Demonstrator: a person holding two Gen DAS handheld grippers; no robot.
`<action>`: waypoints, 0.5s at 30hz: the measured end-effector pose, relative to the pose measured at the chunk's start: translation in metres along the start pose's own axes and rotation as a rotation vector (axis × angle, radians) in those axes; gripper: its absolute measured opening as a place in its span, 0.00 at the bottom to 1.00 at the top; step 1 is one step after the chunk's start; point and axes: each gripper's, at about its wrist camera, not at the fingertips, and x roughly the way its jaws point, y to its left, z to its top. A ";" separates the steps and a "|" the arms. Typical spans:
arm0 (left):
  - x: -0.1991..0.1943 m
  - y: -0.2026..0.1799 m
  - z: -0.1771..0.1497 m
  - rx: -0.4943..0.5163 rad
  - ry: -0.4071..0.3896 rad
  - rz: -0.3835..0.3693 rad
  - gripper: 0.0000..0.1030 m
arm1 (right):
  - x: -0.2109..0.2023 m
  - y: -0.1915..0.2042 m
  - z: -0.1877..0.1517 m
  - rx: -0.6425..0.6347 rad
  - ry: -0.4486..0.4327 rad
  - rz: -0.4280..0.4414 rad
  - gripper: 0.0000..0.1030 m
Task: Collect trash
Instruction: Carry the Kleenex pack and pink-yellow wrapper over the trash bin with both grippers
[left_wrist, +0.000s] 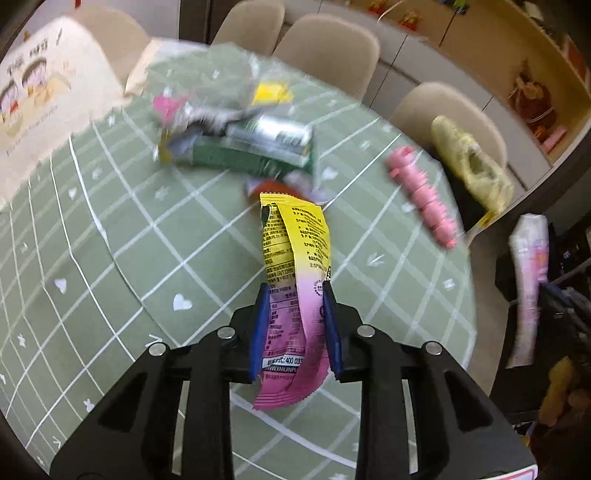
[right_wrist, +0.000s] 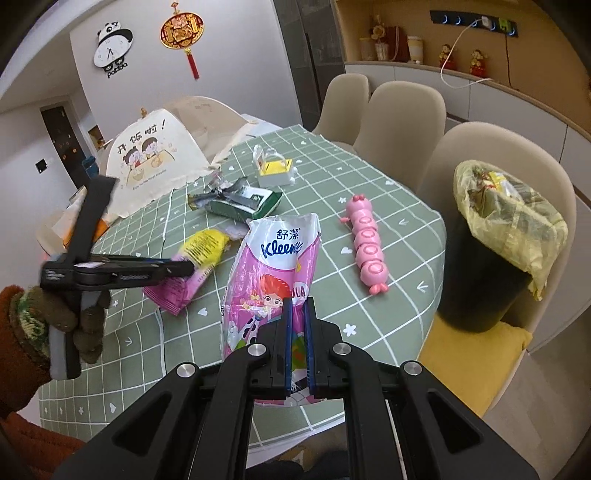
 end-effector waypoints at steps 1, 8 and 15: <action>-0.014 -0.008 0.004 0.007 -0.035 -0.001 0.25 | -0.003 -0.001 0.002 -0.002 -0.005 -0.002 0.08; -0.086 -0.060 0.035 0.041 -0.251 0.031 0.25 | -0.029 -0.015 0.037 -0.058 -0.073 -0.031 0.08; -0.110 -0.104 0.065 0.028 -0.363 0.030 0.26 | -0.052 -0.045 0.074 -0.101 -0.140 -0.081 0.08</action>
